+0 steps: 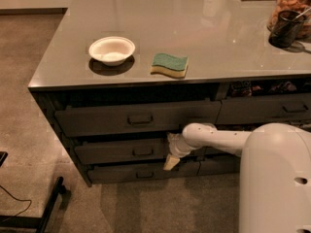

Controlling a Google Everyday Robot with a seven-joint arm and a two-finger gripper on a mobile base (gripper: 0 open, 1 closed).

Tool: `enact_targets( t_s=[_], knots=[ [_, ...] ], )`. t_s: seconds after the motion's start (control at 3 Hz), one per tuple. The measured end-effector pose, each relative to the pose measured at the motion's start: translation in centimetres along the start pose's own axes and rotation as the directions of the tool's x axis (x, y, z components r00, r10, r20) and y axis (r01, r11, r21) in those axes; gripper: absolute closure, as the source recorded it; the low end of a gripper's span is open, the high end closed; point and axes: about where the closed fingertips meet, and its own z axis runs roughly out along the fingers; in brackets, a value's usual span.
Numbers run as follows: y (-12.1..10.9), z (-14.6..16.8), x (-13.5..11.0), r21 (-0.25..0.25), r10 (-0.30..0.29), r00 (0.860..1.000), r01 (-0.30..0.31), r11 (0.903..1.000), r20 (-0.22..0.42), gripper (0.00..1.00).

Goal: Open middle drawer

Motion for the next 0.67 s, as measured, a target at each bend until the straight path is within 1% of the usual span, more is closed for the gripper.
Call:
enact_targets(
  t_s=[0.67],
  knots=[
    [0.00,0.00,0.00,0.000,0.000,1.000,0.000,1.0000,0.000,0.66]
  ],
)
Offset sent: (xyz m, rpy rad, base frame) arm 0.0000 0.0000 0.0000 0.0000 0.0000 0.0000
